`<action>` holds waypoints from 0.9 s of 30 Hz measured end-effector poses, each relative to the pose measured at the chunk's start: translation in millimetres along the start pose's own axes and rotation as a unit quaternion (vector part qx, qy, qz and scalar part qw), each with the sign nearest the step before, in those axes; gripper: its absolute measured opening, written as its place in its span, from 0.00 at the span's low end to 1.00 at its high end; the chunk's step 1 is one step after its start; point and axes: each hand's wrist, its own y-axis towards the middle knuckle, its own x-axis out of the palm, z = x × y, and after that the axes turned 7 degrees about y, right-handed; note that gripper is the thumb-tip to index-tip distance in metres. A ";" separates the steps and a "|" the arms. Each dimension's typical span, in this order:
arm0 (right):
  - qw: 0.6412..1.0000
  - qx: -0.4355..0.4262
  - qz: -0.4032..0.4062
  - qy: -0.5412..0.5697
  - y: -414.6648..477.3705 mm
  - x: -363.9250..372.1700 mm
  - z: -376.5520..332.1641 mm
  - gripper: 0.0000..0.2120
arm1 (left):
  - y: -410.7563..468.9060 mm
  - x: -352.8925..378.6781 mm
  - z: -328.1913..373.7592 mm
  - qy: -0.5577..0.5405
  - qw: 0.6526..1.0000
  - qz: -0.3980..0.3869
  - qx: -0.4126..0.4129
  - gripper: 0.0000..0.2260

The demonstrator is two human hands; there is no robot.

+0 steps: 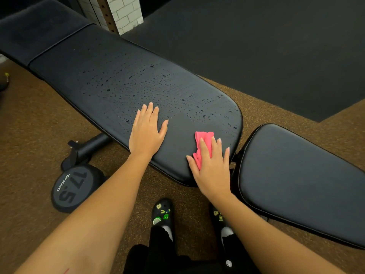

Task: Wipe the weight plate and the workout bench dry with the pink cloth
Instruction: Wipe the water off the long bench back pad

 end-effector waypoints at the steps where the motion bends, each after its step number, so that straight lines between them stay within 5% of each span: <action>1: 1.000 -0.001 -0.001 -0.012 4.7 -1.5 4.3 0.31 | -0.4 -0.2 0.1 -0.002 1.000 -0.001 -0.001 0.24; 9: 0.994 0.093 -0.021 0.047 28.4 -14.0 9.0 0.34 | -0.9 0.3 0.3 -0.005 1.000 0.004 -0.002 0.24; 18: 0.996 0.086 0.036 0.003 38.2 -5.8 21.9 0.33 | -1.5 -1.1 1.0 -0.007 1.000 0.003 0.000 0.24; 27: 0.977 0.166 0.055 0.120 43.1 -10.4 24.6 0.33 | -1.6 1.7 0.5 -0.011 1.000 0.010 0.000 0.24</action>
